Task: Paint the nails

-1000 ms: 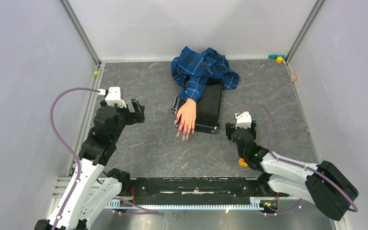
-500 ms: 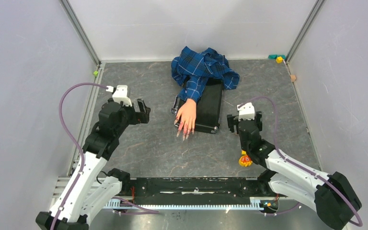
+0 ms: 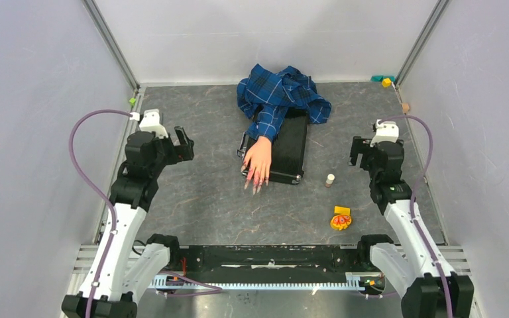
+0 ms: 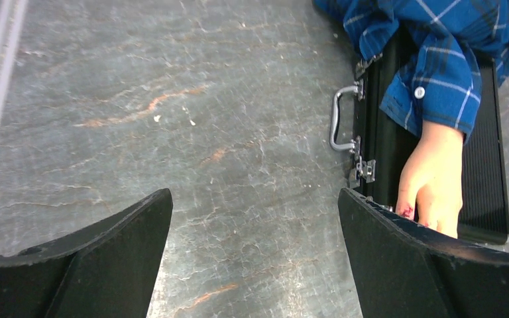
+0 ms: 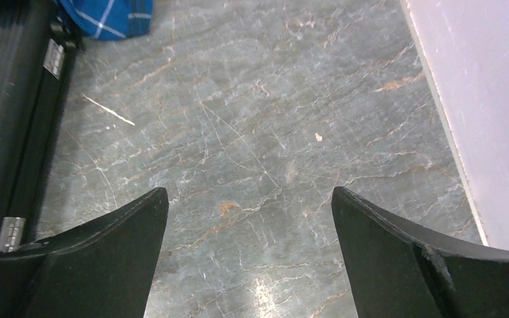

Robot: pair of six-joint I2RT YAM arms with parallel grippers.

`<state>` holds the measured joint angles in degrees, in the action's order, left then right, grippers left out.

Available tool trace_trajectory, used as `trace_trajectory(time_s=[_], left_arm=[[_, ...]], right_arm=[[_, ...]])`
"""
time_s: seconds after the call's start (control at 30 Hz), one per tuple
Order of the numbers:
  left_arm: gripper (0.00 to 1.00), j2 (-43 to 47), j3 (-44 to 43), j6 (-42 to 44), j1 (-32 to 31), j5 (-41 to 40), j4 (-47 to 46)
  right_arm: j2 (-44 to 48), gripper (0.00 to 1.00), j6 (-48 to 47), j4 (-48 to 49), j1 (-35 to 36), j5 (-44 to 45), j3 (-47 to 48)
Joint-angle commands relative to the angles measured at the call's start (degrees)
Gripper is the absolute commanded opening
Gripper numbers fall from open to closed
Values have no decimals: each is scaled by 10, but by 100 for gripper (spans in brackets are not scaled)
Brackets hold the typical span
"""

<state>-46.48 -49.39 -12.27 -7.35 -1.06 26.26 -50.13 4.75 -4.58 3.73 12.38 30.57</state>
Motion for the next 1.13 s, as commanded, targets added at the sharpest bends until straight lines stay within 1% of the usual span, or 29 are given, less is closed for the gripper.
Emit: trace_trajectory(time_s=[0.0, 0.17, 0.3, 0.37, 0.47, 0.6, 1.1], left_arm=[[100, 53, -45, 23, 2, -71, -11], [100, 105, -50, 46, 2, -114, -5], [100, 142, -4, 45, 2, -114, -18], [100, 157, 17, 39, 2, -114, -17], [100, 178, 42, 32, 2, -118, -20], [100, 200, 51, 37, 2, -119, -31], [100, 210, 52, 38, 2, -113, -35]], right_arm=[[58, 98, -1, -44, -17, -29, 57], [146, 98, -21, -17, -17, -26, 54], [230, 98, -26, 68, -17, -3, -19], [258, 98, -27, 92, -17, 1, -48], [269, 98, -27, 98, -17, 4, -60], [262, 98, -32, 96, -18, 3, -52], [262, 98, -33, 94, -17, 5, -52]])
